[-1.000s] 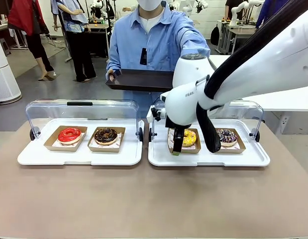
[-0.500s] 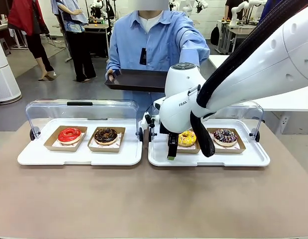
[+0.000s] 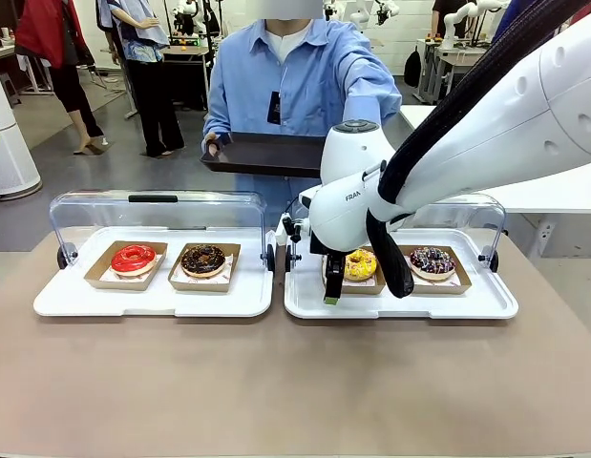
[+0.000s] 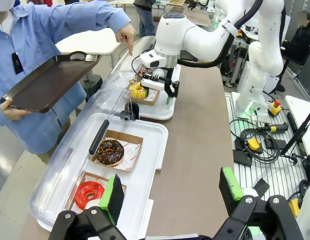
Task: Provide the desired donut to the person.
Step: Pick up and lift the Paper togo box containing the Donut pointed at by the person.
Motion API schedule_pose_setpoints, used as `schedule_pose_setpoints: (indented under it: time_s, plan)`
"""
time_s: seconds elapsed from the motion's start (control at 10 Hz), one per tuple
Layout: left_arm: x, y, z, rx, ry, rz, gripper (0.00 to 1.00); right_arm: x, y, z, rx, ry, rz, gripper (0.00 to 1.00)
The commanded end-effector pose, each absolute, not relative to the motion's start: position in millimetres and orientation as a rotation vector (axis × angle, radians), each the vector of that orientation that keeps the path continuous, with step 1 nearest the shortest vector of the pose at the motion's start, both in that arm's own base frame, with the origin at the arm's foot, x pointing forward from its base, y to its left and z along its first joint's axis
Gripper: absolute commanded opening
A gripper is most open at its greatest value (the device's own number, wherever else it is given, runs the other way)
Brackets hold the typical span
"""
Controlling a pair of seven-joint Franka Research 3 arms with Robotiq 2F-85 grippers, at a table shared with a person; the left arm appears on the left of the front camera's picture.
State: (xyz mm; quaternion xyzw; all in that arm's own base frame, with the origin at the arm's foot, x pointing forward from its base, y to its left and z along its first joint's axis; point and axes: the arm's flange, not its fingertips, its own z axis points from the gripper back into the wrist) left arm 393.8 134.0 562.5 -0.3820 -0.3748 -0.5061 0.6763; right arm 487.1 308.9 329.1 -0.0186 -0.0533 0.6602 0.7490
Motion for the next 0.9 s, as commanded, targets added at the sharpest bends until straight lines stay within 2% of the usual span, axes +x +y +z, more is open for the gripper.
schedule_pose_setpoints:
  time_s: [0.0, 0.4, 0.5, 0.6, 0.7, 0.8]
  plan:
    - [393.6, 135.6, 564.0, -0.864, -0.852, -1.145, 1.00, 494.6, 310.2, 327.4, -0.023, -0.099, 1.491, 1.00]
    - [393.6, 135.6, 564.0, -0.864, -0.852, -1.145, 1.00, 496.8, 308.5, 326.3, -0.007, -0.089, 1.537, 1.00]
    - [393.6, 135.6, 564.0, -0.864, -0.852, -1.145, 1.00, 496.7, 308.1, 325.7, -0.008, -0.094, 1.546, 0.89]
    - [393.6, 135.6, 564.0, -0.864, -0.852, -1.145, 1.00, 496.6, 307.5, 325.1, -0.009, -0.094, 1.549, 0.41]
    - [393.6, 135.6, 564.0, -0.864, -0.852, -1.145, 1.00, 496.4, 307.4, 325.2, -0.009, -0.094, 1.550, 0.30]
    - [393.6, 135.6, 564.0, -0.864, -0.852, -1.145, 1.00, 496.0, 307.3, 325.4, -0.008, -0.096, 1.551, 0.00]
